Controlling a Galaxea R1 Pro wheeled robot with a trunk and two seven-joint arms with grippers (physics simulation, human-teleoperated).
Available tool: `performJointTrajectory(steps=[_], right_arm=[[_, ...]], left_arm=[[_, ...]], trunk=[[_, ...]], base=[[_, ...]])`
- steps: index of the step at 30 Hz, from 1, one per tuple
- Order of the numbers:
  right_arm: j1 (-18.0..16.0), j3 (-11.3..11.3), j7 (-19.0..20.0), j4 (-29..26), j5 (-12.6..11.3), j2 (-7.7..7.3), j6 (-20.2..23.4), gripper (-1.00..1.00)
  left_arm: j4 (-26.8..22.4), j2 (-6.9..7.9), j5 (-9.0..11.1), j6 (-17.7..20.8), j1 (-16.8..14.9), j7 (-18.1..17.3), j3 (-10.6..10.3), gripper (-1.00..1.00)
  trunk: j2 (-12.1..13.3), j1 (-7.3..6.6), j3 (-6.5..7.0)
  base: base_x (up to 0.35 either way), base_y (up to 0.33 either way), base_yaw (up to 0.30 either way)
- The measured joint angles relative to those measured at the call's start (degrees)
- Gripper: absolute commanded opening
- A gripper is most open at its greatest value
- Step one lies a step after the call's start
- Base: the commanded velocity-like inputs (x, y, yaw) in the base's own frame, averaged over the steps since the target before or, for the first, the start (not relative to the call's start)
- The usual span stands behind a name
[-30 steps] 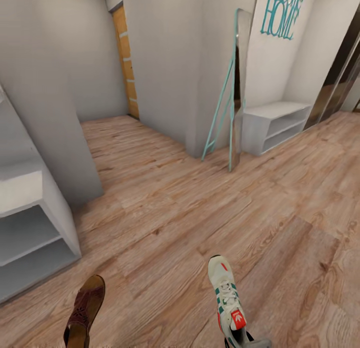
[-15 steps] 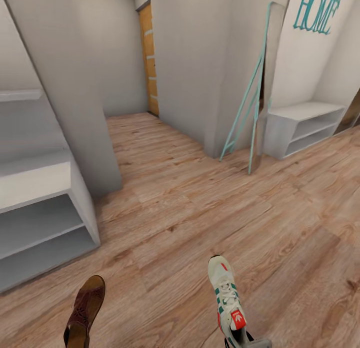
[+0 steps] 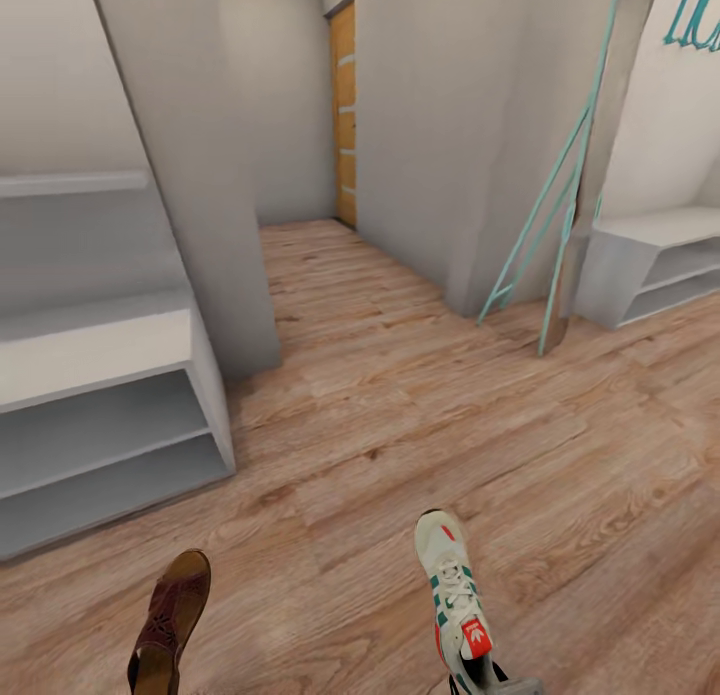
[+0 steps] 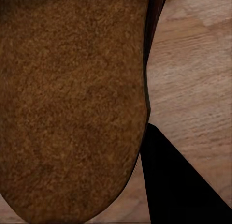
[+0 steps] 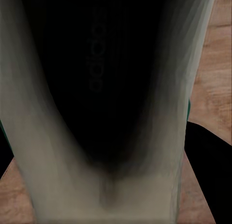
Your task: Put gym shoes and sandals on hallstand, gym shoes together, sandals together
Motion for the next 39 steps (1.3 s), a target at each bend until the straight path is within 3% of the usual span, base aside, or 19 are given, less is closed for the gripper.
performJointTrajectory(steps=[17,39], right_arm=[[0.0,-0.03,0.0,0.02,-0.05,0.0,0.0,-1.0],[0.0,0.01,0.0,0.08,0.02,0.0,0.03,-1.0]], left_arm=[[-0.01,-0.01,-0.01,0.01,0.0,-0.03,-0.03,-1.0],[-0.03,0.0,-0.02,0.02,0.01,-0.02,0.03,-1.0]], trunk=[[0.0,0.0,-0.66],[0.0,-0.01,-1.51]], base=[[0.0,0.013,0.252],[0.009,0.297,0.252]])
